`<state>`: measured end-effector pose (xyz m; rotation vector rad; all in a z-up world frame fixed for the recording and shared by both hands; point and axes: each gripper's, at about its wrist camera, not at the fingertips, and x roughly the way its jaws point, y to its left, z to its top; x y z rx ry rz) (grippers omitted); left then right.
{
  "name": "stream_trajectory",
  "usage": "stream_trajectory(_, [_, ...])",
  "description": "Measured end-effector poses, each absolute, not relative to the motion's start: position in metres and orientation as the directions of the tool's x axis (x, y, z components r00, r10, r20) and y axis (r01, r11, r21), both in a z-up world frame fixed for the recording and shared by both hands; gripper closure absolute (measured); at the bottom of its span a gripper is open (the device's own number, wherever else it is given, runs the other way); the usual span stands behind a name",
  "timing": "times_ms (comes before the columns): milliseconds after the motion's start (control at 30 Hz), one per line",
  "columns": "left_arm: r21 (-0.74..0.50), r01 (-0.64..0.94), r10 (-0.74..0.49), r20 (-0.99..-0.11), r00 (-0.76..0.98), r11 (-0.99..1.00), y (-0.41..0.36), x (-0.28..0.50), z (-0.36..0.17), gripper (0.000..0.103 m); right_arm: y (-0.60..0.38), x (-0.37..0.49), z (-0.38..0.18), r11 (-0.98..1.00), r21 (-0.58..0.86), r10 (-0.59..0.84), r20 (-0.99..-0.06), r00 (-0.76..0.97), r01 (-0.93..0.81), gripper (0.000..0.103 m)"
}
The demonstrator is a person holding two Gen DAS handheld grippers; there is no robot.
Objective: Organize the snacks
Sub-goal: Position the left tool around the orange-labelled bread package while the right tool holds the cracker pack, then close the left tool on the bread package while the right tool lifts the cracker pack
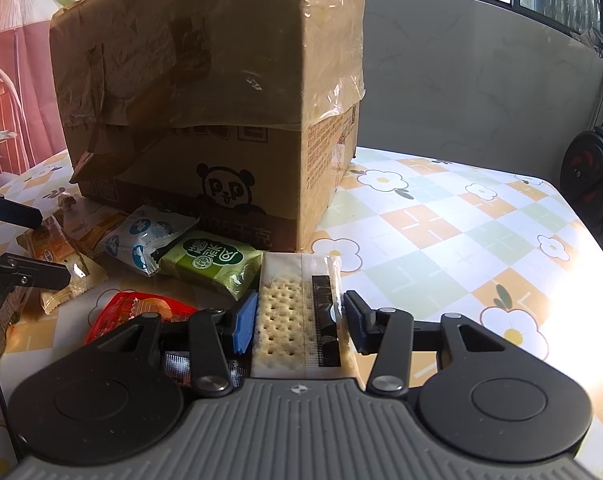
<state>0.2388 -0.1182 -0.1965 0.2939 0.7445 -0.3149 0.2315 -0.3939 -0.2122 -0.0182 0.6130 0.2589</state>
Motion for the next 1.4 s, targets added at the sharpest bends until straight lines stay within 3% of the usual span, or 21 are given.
stream_trajectory(300, [0.115, 0.177, -0.043, -0.712, 0.701, 0.977, -0.070, 0.248, -0.191, 0.010, -0.394, 0.231, -0.212, 0.967, 0.060, 0.235, -0.571, 0.787, -0.246, 0.054])
stream_trajectory(533, [0.067, 0.093, -0.019, -0.707, 0.707, 0.993, -0.046, 0.266, -0.192, 0.009, -0.394, 0.232, -0.212, 0.967, 0.061, 0.236, -0.571, 0.786, -0.246, 0.054])
stream_trajectory(700, [-0.023, 0.177, -0.143, -0.691, 0.708, 0.984, -0.021, 0.276, -0.178, 0.010, -0.394, 0.231, -0.212, 0.967, 0.062, 0.237, -0.571, 0.786, -0.246, 0.054])
stream_trajectory(1033, [-0.030, 0.329, -0.261, -0.678, 0.687, 0.944, 0.026, 0.298, -0.168, 0.012, -0.393, 0.231, -0.212, 0.967, 0.063, 0.237, -0.571, 0.786, -0.246, 0.054])
stream_trajectory(1200, [-0.162, 0.352, -0.361, -0.688, 0.629, 0.922, 0.029, 0.313, -0.176, 0.015, -0.392, 0.231, -0.212, 0.967, 0.062, 0.236, -0.571, 0.786, -0.246, 0.054])
stream_trajectory(1400, [-0.237, 0.375, -0.425, -0.703, 0.571, 0.896, 0.027, 0.316, -0.187, 0.016, -0.393, 0.231, -0.212, 0.967, 0.062, 0.237, -0.571, 0.786, -0.246, 0.054])
